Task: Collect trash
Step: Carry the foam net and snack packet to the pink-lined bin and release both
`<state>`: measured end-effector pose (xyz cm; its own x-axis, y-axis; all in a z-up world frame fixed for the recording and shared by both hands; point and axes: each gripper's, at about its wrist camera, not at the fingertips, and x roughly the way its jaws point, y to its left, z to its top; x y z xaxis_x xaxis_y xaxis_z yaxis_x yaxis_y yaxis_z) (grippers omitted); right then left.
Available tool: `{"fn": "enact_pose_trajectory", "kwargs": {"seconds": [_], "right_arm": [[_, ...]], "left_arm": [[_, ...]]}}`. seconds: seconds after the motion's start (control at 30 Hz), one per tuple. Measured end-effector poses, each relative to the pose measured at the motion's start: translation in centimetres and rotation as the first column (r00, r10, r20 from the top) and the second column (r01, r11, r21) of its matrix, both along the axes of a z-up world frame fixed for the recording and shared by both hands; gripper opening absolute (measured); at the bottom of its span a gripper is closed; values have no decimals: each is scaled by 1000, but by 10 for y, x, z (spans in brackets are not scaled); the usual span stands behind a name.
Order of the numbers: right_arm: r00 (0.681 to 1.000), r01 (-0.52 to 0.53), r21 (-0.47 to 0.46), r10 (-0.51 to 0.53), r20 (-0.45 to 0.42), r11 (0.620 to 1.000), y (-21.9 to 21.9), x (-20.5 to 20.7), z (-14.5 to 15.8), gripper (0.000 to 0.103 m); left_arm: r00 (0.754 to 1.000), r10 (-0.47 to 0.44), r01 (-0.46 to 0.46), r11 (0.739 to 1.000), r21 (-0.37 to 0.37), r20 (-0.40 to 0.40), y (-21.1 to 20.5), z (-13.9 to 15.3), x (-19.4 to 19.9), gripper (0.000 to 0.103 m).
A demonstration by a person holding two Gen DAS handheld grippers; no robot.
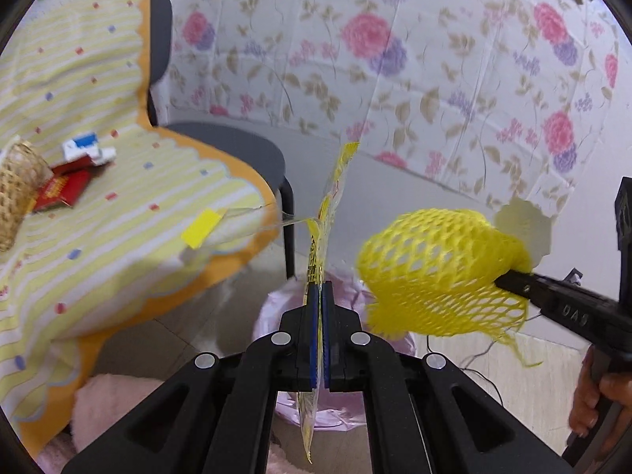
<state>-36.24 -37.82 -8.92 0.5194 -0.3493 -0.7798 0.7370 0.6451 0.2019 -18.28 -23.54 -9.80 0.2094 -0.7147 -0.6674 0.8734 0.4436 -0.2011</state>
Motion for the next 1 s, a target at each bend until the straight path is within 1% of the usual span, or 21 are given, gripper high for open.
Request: {"fn": "enact_pose_trajectory", "kwargs": {"seconds": [0.13,0.2,0.27,0.3,0.33,0.37,0.43,0.47,0.5,0.53,0.67,0.73,0.8,0.9,1.0], "right_arm": [[999,-32,28,33,-22,999,-4,18,-14,12],[999,-38,27,39,-36,999,-7,26,-20,12],[998,-41,44,43,-43,998,-11,33,-26,16],[998,-45,50,47,-44,998,-12,35,-29,19],[998,-45,51,48,-48,998,-13,37,-31,21],[997,-48,57,51,-51,997,-14,40,-34,23],[997,-51,73,55,-53,996,-16,44,-38,29],[997,-50,89,55,-55,995,-17,47,-42,32],[997,-49,94,54,-57,994,-17,48,-43,35],[997,-48,94,54,-60,994,-17,49,-44,36],[995,-52,89,59,-77,995,-16,51,-44,37],[994,-56,87,64,-88,995,-16,52,-44,46],[993,-59,82,67,-100,995,-15,53,-44,49],[993,-58,91,67,-95,994,-14,53,-44,52],[994,-58,87,65,-84,995,-12,53,-40,52]], "left_arm": [[1000,-11,11,1000,23,3,-16,-8,4,2],[1000,-14,14,999,40,-9,-25,-14,9,4],[999,-15,17,998,54,-32,-33,-20,15,6],[999,-18,20,998,58,-40,-35,-21,17,6],[999,-20,23,998,59,-47,-38,-23,19,6],[999,-20,23,998,56,-50,-39,-23,20,10],[998,-29,33,998,55,-59,-43,-25,23,21],[998,-30,33,998,53,-63,-44,-25,25,33],[997,-30,33,998,46,-69,-44,-25,28,42],[997,-31,34,999,38,-74,-43,-25,30,44],[997,1,2,999,33,-79,-35,-23,38,44],[997,27,-25,999,30,-72,-28,-20,42,45],[997,59,-58,998,31,-57,-20,-16,47,48],[994,107,-105,993,46,-28,-7,-11,52,49],[990,143,-143,988,63,2,4,-7,55,49]]}}
